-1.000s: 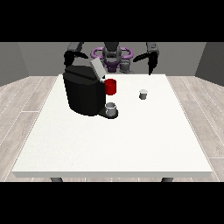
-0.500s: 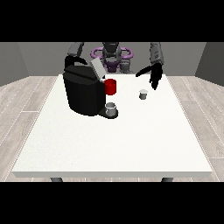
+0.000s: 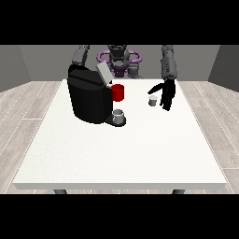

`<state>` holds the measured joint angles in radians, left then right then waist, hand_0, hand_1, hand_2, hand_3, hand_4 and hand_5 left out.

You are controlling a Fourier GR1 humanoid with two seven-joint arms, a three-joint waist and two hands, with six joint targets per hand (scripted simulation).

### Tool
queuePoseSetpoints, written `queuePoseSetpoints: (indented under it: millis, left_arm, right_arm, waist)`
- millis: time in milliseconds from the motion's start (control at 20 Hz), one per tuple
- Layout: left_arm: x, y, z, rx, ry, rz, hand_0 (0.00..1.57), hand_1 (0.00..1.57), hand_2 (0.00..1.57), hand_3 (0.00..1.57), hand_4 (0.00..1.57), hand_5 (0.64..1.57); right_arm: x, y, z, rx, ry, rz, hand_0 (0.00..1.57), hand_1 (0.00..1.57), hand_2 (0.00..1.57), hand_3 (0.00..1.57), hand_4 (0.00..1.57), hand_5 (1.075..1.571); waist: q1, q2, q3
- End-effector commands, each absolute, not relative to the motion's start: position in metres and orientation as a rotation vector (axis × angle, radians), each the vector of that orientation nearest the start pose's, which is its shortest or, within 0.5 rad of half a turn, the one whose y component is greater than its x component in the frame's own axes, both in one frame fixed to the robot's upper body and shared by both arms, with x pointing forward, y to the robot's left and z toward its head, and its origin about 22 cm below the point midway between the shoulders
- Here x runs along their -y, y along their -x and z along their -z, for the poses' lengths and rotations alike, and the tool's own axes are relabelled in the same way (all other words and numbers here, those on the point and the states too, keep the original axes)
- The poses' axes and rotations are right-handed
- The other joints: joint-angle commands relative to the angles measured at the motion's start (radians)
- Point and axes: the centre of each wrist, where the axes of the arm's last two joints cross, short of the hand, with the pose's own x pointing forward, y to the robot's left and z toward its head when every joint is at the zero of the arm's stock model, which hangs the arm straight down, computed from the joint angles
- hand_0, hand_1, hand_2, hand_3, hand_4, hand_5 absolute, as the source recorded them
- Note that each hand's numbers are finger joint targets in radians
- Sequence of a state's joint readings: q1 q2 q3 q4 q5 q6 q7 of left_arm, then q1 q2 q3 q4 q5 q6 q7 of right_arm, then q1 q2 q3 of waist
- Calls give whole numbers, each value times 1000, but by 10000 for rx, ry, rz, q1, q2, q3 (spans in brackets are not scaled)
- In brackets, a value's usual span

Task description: Insert the coffee pod into the coffee machine and close the lid

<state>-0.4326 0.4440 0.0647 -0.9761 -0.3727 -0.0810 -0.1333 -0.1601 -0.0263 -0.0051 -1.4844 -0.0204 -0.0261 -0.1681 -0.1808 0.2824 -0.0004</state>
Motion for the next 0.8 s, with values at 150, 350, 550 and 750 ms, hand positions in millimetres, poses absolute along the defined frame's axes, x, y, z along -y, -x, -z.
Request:
queuePoseSetpoints:
  millis: [150,350,550,750]
  left_arm:
    - [-374,-359,-39,12999,-6146,7047,0,0,0,0,0,1571]
    - [-358,-360,-23,12652,-5457,8238,0,0,0,0,0,1571]
    - [-351,-364,-16,12404,-5783,8181,0,0,0,0,0,1571]
    - [-371,-370,-32,12914,-5650,7744,0,0,321,0,0,1571]
  right_arm:
    - [211,-291,-36,18428,-14,-810,0,0,0,0,354,1571]
    - [223,-296,-22,18139,244,-366,0,0,0,0,323,1571]
    - [222,-296,-11,17653,212,15,0,0,0,0,375,1571]
    - [223,-297,-20,18315,196,-380,0,0,0,0,401,1571]
  waist:
    - [-232,559,-3]
    - [158,145,2]
    - [91,222,3]
    - [-143,786,-2]
